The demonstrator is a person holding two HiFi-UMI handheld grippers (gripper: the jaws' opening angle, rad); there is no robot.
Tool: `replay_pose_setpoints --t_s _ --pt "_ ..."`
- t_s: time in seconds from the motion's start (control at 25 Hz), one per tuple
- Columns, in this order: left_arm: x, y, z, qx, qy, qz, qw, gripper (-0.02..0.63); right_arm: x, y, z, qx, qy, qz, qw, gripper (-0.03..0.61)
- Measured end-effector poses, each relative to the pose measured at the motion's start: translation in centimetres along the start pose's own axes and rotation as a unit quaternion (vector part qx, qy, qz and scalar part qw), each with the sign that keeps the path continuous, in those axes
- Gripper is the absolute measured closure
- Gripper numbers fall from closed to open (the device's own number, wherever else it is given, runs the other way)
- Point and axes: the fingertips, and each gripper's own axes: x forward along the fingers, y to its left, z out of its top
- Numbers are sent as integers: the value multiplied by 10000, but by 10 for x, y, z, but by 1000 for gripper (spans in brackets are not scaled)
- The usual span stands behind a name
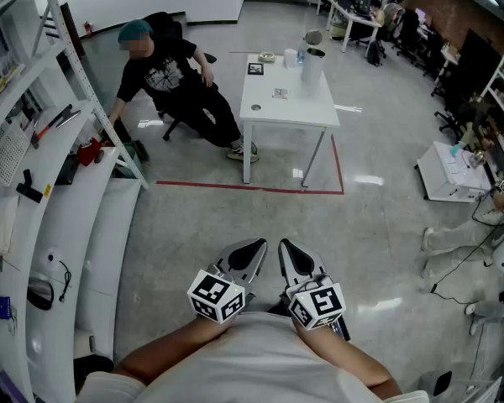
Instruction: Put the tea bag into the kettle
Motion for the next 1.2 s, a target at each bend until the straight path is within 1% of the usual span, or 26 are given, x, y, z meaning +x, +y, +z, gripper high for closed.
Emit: replay_pose_setpoints --t_s 0.32,0.6,0.72,0.84,1.0,1.2 --pt "18 -2 0 57 18 -39 10000 602 2 -15 3 -19 -14 53 10000 569" --pt "58 -2 -2 81 63 -34 9999 603 5 -58 11 64 -169 26 9998 569" --pt "87 -2 -3 93 73 -61 9999 603 10 -83 14 37 -190 41 9998 569" --pt "123 -2 -1 53 40 -92 9999 603 17 -118 18 37 -173 57 9998 569" --pt "175 -15 -2 48 41 -209 9998 602 18 -169 27 47 -144 -9 9999 569" --pt "226 -29 -8 -57 87 -220 9997 603 12 -220 23 149 30 5 9999 569"
